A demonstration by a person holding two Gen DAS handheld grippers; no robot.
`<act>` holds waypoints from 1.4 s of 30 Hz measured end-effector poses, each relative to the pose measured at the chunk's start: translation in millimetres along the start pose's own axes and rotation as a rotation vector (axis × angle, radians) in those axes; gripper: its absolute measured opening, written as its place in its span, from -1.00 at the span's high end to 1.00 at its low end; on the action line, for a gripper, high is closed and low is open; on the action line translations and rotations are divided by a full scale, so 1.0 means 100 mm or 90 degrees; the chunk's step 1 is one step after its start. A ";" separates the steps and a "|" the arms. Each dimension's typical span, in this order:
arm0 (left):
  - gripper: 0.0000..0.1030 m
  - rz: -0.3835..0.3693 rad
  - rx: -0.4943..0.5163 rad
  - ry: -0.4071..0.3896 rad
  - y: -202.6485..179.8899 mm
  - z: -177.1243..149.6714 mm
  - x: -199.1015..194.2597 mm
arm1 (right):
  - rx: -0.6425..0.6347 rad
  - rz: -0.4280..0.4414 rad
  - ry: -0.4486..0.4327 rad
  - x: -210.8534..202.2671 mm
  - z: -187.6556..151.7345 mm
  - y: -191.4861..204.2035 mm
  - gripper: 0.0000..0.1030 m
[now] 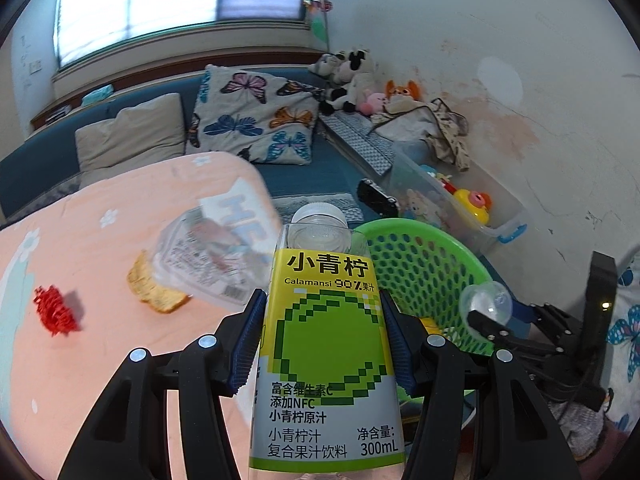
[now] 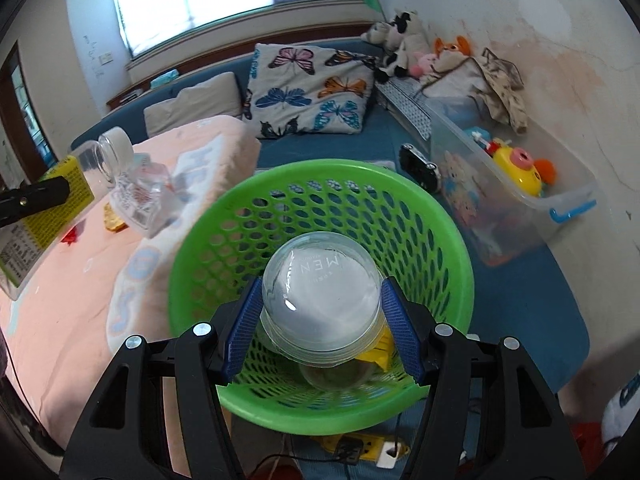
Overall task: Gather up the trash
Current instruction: 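Carry the clear lid into the basket and open the right tool while the left tool carries the bottle, then lower the juice bottle into the basket and open the left tool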
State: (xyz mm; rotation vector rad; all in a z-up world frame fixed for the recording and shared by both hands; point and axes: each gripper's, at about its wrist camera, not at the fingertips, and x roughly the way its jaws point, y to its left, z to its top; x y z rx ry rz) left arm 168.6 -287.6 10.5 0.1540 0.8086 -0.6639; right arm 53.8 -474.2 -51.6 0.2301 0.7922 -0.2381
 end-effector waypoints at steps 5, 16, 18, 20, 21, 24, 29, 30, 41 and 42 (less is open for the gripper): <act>-0.05 -0.015 0.022 0.002 -0.21 0.07 0.11 | 0.015 -0.001 0.014 0.10 -0.01 -0.10 -0.22; -0.05 -0.044 0.037 0.013 -0.47 0.18 0.40 | 0.023 -0.005 0.008 0.04 -0.05 -0.18 -0.30; -0.05 -0.047 0.038 0.017 -0.51 0.19 0.46 | 0.023 -0.002 0.003 0.00 -0.05 -0.19 -0.30; -0.05 -0.054 0.039 0.024 -0.54 0.19 0.53 | 0.020 -0.003 -0.002 -0.04 -0.06 -0.18 -0.30; -0.05 -0.055 0.041 0.027 -0.56 0.18 0.56 | 0.019 -0.003 -0.004 -0.05 -0.06 -0.18 -0.30; -0.05 -0.059 0.042 0.038 -0.58 0.16 0.66 | 0.017 -0.003 -0.008 -0.08 -0.07 -0.18 -0.35; -0.05 -0.072 0.030 0.059 -0.57 0.12 0.80 | 0.018 0.000 -0.009 -0.11 -0.10 -0.17 -0.35; -0.06 -0.075 0.030 0.062 -0.57 0.11 0.83 | 0.018 0.000 -0.009 -0.12 -0.10 -0.18 -0.35; -0.28 -0.094 0.042 0.041 -0.61 0.10 0.80 | 0.018 0.002 -0.010 -0.16 -0.13 -0.15 -0.35; -0.29 -0.092 0.044 0.038 -0.60 0.10 0.78 | 0.018 0.002 -0.010 -0.16 -0.12 -0.15 -0.35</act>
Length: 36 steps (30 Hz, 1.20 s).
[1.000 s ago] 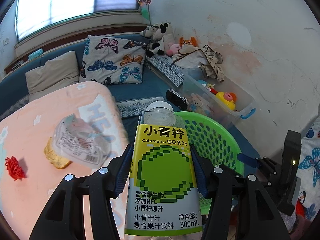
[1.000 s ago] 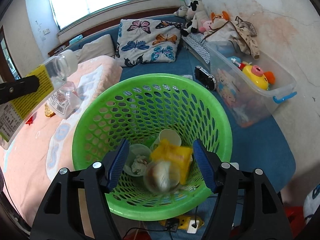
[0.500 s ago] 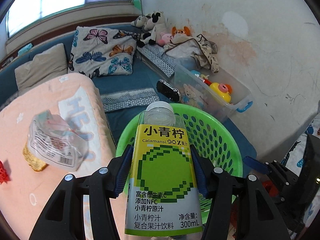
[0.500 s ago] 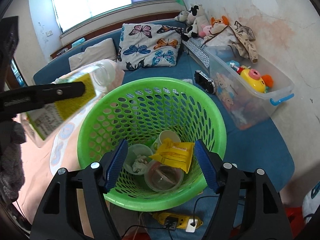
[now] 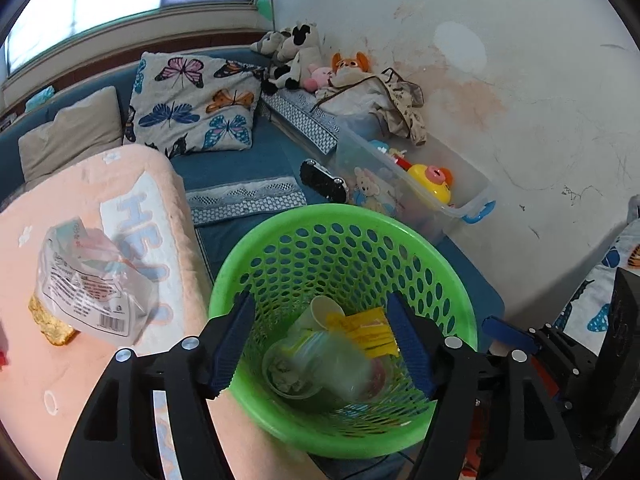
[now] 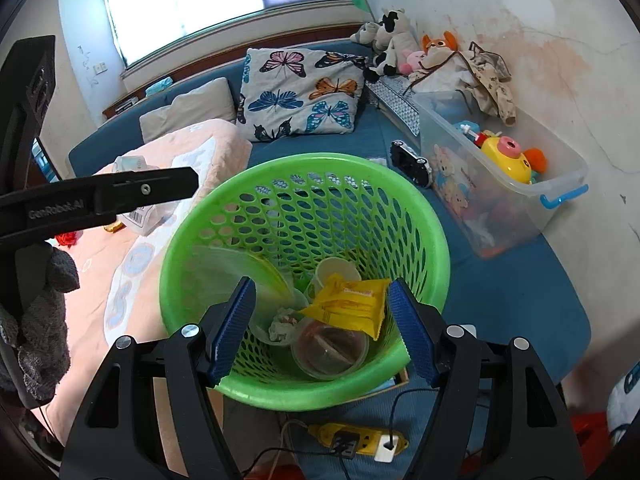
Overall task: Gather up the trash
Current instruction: 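Lower the juice bottle into the basket and open the left tool, then move both tools back over the bed toward the red yarn and plastic bag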
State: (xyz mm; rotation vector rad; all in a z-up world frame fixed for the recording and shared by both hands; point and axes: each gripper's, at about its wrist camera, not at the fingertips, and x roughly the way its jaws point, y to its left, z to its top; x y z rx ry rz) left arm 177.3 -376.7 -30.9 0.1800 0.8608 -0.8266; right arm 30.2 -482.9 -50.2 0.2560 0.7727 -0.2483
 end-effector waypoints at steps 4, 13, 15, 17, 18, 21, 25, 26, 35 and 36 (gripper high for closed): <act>-0.29 0.011 0.007 -0.014 0.05 -0.03 -0.16 | -0.006 0.004 -0.006 -0.05 0.00 0.06 -0.35; -0.32 0.077 -0.016 -0.035 0.48 -0.18 -0.60 | -0.035 0.030 -0.020 -0.14 0.12 0.37 -0.35; -0.33 0.095 -0.024 -0.038 0.60 -0.22 -0.69 | -0.042 0.045 -0.024 -0.18 0.16 0.48 -0.35; -0.33 0.119 -0.031 -0.044 0.75 -0.27 -0.80 | -0.049 0.056 -0.029 -0.21 0.19 0.55 -0.35; -0.34 0.129 -0.038 -0.046 0.83 -0.29 -0.85 | -0.057 0.061 -0.033 -0.24 0.21 0.61 -0.36; -0.35 0.150 -0.058 -0.050 1.05 -0.33 -0.99 | -0.079 0.076 -0.043 -0.33 0.26 0.78 -0.38; -0.38 0.188 -0.083 -0.053 1.36 -0.43 -1.15 | -0.102 0.101 -0.057 -0.47 0.33 1.02 -0.41; -0.38 0.194 -0.090 -0.053 1.43 -0.45 -1.18 | -0.107 0.104 -0.062 -0.51 0.35 1.06 -0.41; -0.38 0.240 -0.136 -0.061 1.90 -0.62 -1.45 | -0.137 0.120 -0.085 -0.83 0.37 1.33 -0.43; -0.38 0.243 -0.142 -0.062 1.96 -0.64 -1.47 | -0.139 0.120 -0.089 -0.86 0.37 1.34 -0.44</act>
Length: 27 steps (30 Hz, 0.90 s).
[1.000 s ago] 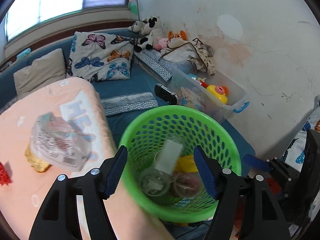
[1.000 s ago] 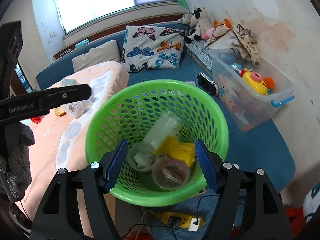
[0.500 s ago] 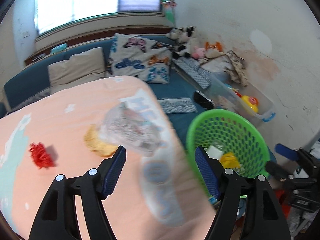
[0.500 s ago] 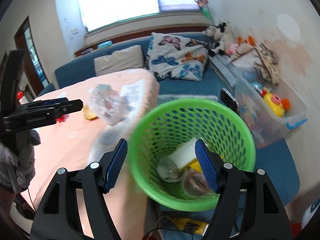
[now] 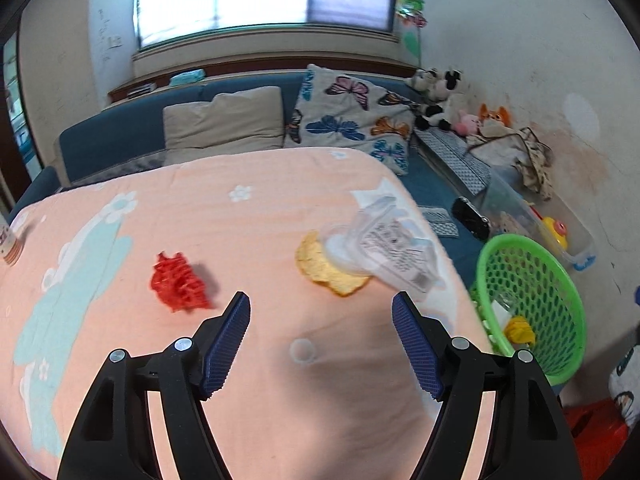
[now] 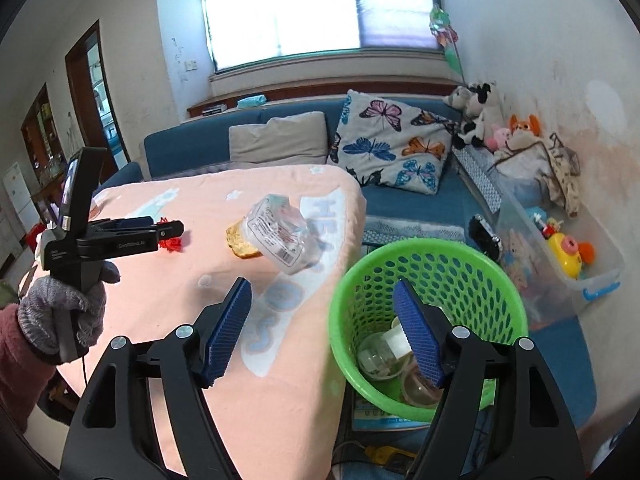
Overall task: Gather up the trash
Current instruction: 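Move both tools back over the bed toward the red yarn and plastic bag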
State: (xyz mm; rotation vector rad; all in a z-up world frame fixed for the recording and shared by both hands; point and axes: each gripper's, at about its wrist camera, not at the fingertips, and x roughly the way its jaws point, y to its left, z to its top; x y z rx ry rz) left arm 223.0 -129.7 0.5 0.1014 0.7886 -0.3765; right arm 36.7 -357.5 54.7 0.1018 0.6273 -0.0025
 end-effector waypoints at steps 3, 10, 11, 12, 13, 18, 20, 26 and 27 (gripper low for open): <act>-0.38 0.009 -0.007 -0.001 0.10 -0.02 -0.02 | -0.008 -0.003 -0.010 -0.08 0.05 0.06 -0.45; -0.39 0.024 -0.035 -0.001 0.35 -0.02 -0.01 | -0.032 0.007 -0.023 -0.14 0.18 0.22 -0.48; -0.39 0.025 -0.037 -0.001 0.37 -0.02 -0.01 | -0.037 0.002 -0.025 -0.14 0.18 0.24 -0.48; -0.39 0.025 -0.040 0.000 0.40 -0.03 -0.01 | -0.039 -0.003 -0.029 -0.13 0.18 0.25 -0.49; -0.39 0.026 -0.041 0.001 0.41 -0.03 -0.01 | -0.035 -0.001 -0.028 -0.12 0.18 0.24 -0.50; -0.39 0.027 -0.047 0.007 0.44 -0.06 0.04 | -0.028 -0.007 -0.018 -0.13 0.11 0.18 -0.50; -0.39 0.027 -0.047 0.008 0.44 -0.06 0.06 | -0.024 -0.008 -0.017 -0.16 0.08 0.16 -0.50; -0.39 0.034 -0.049 0.009 0.46 -0.05 0.09 | -0.015 -0.014 -0.011 -0.12 0.05 0.10 -0.51; -0.39 0.035 -0.051 0.009 0.47 -0.05 0.10 | -0.014 -0.013 -0.011 -0.10 0.06 0.10 -0.51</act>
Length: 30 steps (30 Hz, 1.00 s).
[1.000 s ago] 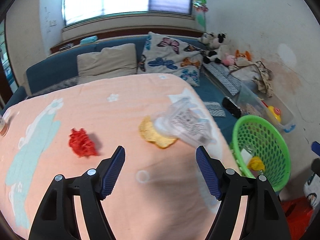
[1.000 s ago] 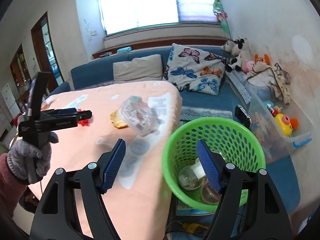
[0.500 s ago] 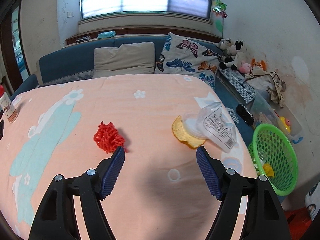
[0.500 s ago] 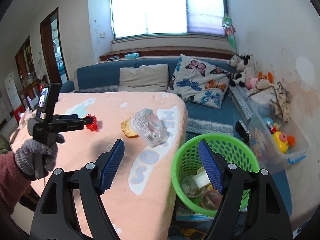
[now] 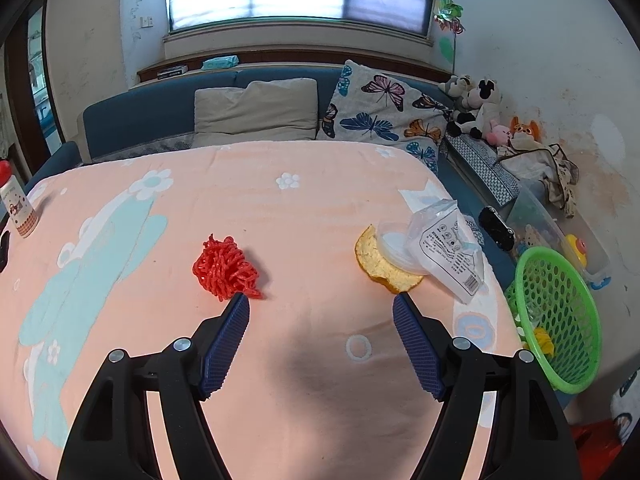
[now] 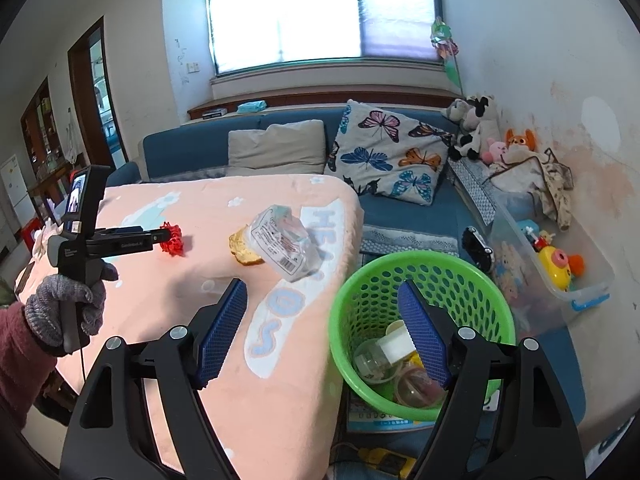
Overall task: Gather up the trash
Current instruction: 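Move both tools back over the bed toward the red yarn and plastic bag, then grasp the red yarn with the left tool while the right tool grasps the clear plastic bag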
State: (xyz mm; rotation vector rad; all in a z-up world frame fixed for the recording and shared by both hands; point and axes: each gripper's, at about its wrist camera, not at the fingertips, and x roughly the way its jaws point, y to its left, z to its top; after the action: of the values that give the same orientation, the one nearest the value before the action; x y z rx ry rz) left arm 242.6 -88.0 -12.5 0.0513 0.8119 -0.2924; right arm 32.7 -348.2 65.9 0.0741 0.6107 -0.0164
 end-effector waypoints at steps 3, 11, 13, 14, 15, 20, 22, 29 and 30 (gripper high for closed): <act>-0.40 0.006 -0.002 0.000 0.02 0.01 0.02 | 0.002 0.010 0.007 0.12 0.02 0.01 -0.51; -0.42 0.018 -0.016 0.003 0.13 0.06 0.09 | -0.012 0.041 0.032 0.60 0.12 0.15 -0.51; -0.42 0.021 -0.024 0.006 0.18 0.08 0.12 | -0.018 0.043 0.038 0.72 0.13 0.18 -0.57; -0.42 0.022 -0.026 0.006 0.19 0.09 0.13 | -0.021 0.046 0.041 0.78 0.13 0.20 -0.58; -0.42 0.024 -0.030 0.007 0.21 0.09 0.14 | -0.024 0.051 0.048 0.88 0.13 0.23 -0.59; -0.43 0.033 -0.043 0.016 0.32 0.10 0.22 | -0.046 0.062 0.081 1.33 0.11 0.34 -0.63; -0.43 0.036 -0.047 0.019 0.36 0.11 0.25 | -0.058 0.067 0.091 1.52 0.09 0.39 -0.63; -0.44 0.049 -0.061 0.026 0.51 0.18 0.36 | -0.083 0.091 0.124 2.07 0.05 0.48 -0.64; -0.44 0.053 -0.063 0.028 0.53 0.19 0.40 | -0.087 0.093 0.127 2.12 0.04 0.49 -0.64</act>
State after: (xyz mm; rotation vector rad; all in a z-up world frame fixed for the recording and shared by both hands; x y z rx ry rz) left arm 296.8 -49.6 -31.5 -0.0013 0.8643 -0.1729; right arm 210.7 -298.3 -49.0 -0.0130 0.8030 0.1764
